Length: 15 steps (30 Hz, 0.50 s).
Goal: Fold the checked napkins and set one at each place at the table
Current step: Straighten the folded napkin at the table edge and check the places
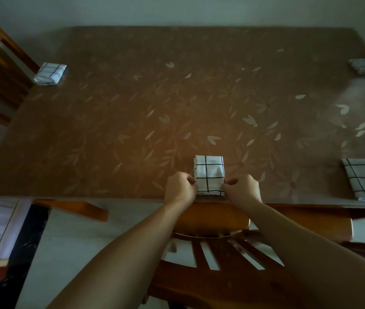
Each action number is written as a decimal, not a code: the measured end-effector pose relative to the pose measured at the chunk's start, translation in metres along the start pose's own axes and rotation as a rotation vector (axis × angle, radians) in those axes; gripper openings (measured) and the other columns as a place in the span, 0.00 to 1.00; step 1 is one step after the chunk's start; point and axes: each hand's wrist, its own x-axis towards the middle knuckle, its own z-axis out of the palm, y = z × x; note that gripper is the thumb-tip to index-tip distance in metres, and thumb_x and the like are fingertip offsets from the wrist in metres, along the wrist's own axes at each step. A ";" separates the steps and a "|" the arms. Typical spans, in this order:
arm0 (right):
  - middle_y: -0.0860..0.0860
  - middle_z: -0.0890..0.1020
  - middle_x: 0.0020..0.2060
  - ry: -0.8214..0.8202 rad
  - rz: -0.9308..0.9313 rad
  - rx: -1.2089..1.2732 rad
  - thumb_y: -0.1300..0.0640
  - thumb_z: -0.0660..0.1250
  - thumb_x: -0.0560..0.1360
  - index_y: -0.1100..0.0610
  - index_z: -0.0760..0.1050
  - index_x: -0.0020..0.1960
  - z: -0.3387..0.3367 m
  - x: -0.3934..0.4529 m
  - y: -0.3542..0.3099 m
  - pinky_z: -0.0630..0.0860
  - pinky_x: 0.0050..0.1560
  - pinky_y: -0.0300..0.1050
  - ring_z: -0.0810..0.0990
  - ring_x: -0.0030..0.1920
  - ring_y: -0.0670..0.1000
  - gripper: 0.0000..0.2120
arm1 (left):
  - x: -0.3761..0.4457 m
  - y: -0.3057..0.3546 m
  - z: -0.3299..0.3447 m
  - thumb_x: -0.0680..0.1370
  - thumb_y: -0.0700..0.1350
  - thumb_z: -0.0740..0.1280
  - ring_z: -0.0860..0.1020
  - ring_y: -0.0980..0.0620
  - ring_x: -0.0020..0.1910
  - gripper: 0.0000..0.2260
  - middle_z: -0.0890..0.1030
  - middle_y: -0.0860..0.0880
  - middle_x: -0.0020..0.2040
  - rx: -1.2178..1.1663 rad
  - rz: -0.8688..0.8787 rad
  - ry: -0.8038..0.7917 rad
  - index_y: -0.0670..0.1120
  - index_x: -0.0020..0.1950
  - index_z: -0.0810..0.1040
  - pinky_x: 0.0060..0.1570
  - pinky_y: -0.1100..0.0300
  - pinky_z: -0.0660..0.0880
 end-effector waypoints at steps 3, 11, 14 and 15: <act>0.56 0.84 0.31 0.006 0.000 -0.010 0.59 0.69 0.72 0.63 0.82 0.37 -0.004 0.000 -0.003 0.78 0.33 0.44 0.78 0.31 0.50 0.09 | -0.004 0.002 -0.010 0.75 0.49 0.71 0.80 0.52 0.44 0.09 0.84 0.50 0.48 0.017 0.027 -0.012 0.46 0.52 0.82 0.43 0.60 0.78; 0.46 0.79 0.46 0.216 -0.140 -0.295 0.49 0.62 0.75 0.48 0.76 0.50 -0.119 -0.036 -0.024 0.76 0.44 0.48 0.79 0.46 0.51 0.07 | -0.018 0.073 -0.066 0.75 0.57 0.68 0.75 0.51 0.59 0.17 0.77 0.52 0.62 0.302 0.311 0.033 0.54 0.62 0.76 0.57 0.54 0.75; 0.48 0.76 0.62 0.283 -0.164 -0.400 0.42 0.62 0.75 0.46 0.71 0.66 -0.180 -0.055 -0.019 0.73 0.58 0.51 0.75 0.62 0.55 0.21 | -0.040 0.113 -0.084 0.74 0.62 0.67 0.70 0.49 0.67 0.24 0.72 0.52 0.68 0.395 0.394 0.017 0.56 0.67 0.71 0.64 0.51 0.71; 0.49 0.75 0.64 0.301 -0.155 -0.397 0.38 0.61 0.73 0.45 0.70 0.67 -0.198 -0.064 -0.014 0.72 0.62 0.53 0.73 0.64 0.55 0.25 | -0.049 0.126 -0.088 0.73 0.64 0.66 0.69 0.48 0.68 0.27 0.72 0.52 0.68 0.416 0.413 0.022 0.56 0.69 0.70 0.64 0.51 0.70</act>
